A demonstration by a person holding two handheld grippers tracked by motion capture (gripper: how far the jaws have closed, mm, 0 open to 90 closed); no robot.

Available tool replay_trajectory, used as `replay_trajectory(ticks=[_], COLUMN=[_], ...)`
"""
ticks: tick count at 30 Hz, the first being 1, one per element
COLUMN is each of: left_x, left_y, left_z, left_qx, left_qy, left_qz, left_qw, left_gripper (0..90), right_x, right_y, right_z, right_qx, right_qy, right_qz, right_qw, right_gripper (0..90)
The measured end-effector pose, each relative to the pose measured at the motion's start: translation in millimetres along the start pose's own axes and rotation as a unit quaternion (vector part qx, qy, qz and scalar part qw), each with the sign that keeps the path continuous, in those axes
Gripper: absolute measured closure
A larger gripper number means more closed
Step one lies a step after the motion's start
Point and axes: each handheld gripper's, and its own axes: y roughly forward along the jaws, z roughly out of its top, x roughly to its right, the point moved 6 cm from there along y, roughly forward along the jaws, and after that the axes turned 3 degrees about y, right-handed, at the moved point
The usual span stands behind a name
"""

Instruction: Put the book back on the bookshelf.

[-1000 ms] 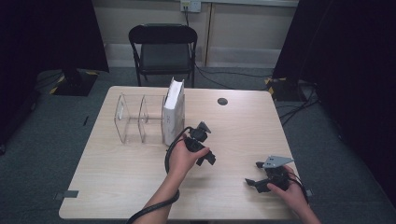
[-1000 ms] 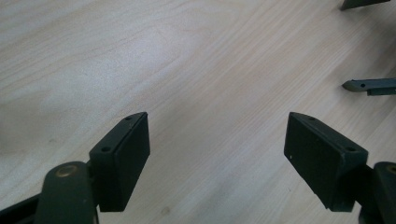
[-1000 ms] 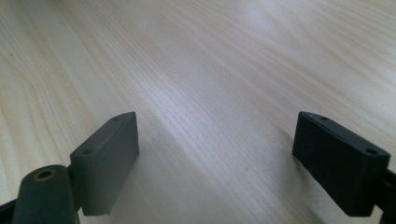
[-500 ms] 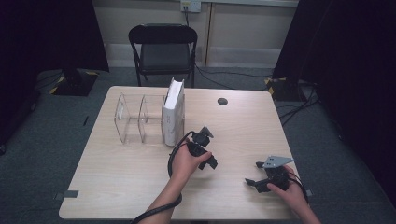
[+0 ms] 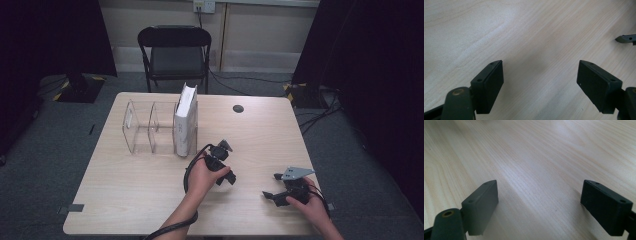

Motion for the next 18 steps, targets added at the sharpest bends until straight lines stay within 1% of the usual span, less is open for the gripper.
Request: replay_trajectory(ticks=[2, 6, 7, 9, 10, 11, 12, 13, 14, 16, 18], left_x=[0.9, 1.9, 2.7, 3.5, 4.5, 4.4, 5.9, 6.5, 7.2, 7.6, 8.9], left_y=[1.4, 4.1, 5.4, 6.7, 7.7, 7.8, 9.1, 9.8, 10.7, 12.3, 13.2], left_z=[-0.1, -1.3, -0.8, -0.9, -0.6, -0.7, -0.3, -0.4, -0.5, -1.0, -0.4], left_qx=[0.003, 0.001, 0.005, 0.004, 0.009, 0.006, 0.010, 0.009, 0.010, 0.007, 0.013], left_qy=[-0.001, 0.005, 0.003, 0.007, 0.006, 0.012, 0.010, 0.013, 0.011, 0.020, 0.021], left_qz=[0.001, 0.003, 0.001, 0.000, 0.001, 0.003, 0.001, 0.002, 0.003, 0.006, 0.008], left_qw=[1.0000, 1.0000, 1.0000, 1.0000, 0.9999, 0.9999, 0.9999, 0.9999, 0.9999, 0.9998, 0.9997], left_gripper=[21.5, 21.5, 21.5, 21.2, 21.2, 21.1, 21.0, 20.5, 20.1, 19.7, 19.4], right_x=[0.0, 0.0, 0.0, 0.0, 0.0, 0.0, 0.0, 0.0, 0.0, 0.0, 0.0], right_y=[0.0, 0.0, 0.0, 0.0, 0.0, 0.0, 0.0, 0.0, 0.0, 0.0, 0.0], right_z=[0.0, 0.0, 0.0, 0.0, 0.0, 0.0, 0.0, 0.0, 0.0, 0.0, 0.0], right_qx=[0.000, 0.000, 0.000, 0.000, 0.000, 0.000, 0.000, 0.000, 0.000, 0.000, 0.000], right_qy=[0.000, 0.000, 0.000, 0.000, 0.000, 0.000, 0.000, 0.000, 0.000, 0.000, 0.000], right_qz=[0.000, 0.000, 0.000, 0.000, 0.000, 0.000, 0.000, 0.000, 0.000, 0.000, 0.000], right_qw=[1.0000, 1.0000, 1.0000, 1.0000, 1.0000, 1.0000, 1.0000, 1.0000, 1.0000, 1.0000, 1.0000], right_gripper=[14.1, 14.0, 14.1, 14.0, 14.0, 14.1, 14.1, 14.1, 14.0, 14.1, 14.0])
